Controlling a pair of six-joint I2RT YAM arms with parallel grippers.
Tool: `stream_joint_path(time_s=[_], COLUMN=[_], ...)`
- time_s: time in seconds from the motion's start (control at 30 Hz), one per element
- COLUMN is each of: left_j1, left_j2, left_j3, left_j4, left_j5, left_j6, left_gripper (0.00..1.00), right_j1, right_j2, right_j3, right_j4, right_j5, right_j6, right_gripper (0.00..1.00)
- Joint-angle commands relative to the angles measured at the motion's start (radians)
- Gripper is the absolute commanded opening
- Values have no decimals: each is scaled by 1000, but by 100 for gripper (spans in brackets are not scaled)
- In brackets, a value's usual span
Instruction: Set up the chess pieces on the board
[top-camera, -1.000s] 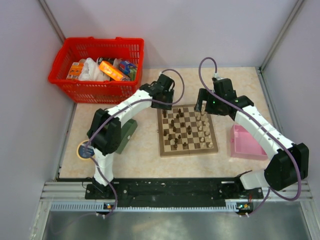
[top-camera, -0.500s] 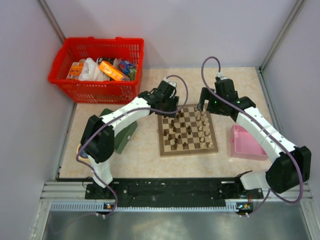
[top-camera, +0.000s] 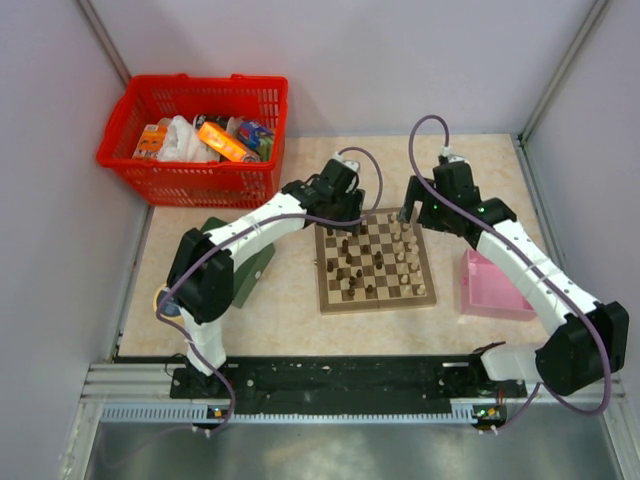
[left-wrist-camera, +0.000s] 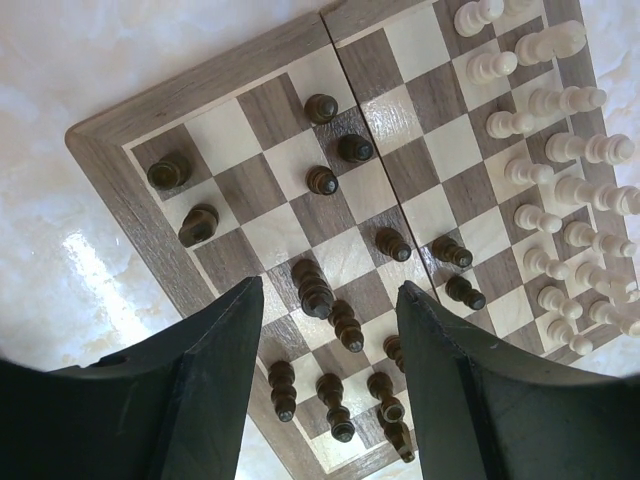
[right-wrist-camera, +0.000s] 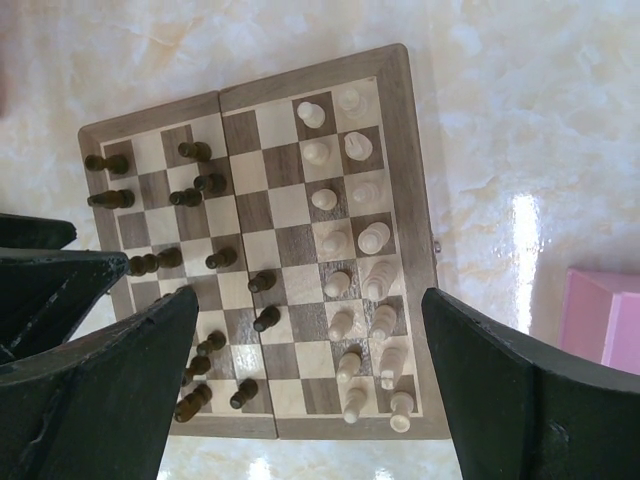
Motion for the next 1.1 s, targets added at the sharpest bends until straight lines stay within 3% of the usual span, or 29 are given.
stream_joint_path(time_s=[0.0, 0.6, 1.07], left_j1=[0, -54, -106], left_j2=[8, -216, -227], left_j3=[40, -152, -204], left_j4=[16, -82, -80], left_j5=[14, 26, 0], left_j6=[13, 39, 25], left_gripper=[61, 60, 55], right_j1=[-6, -6, -6], right_j2=[-65, -70, -57], right_j3=[2, -30, -34], right_j4=[24, 56, 56], right_j5=[43, 28, 14], right_j6=[13, 34, 39], right_gripper=[93, 93, 93])
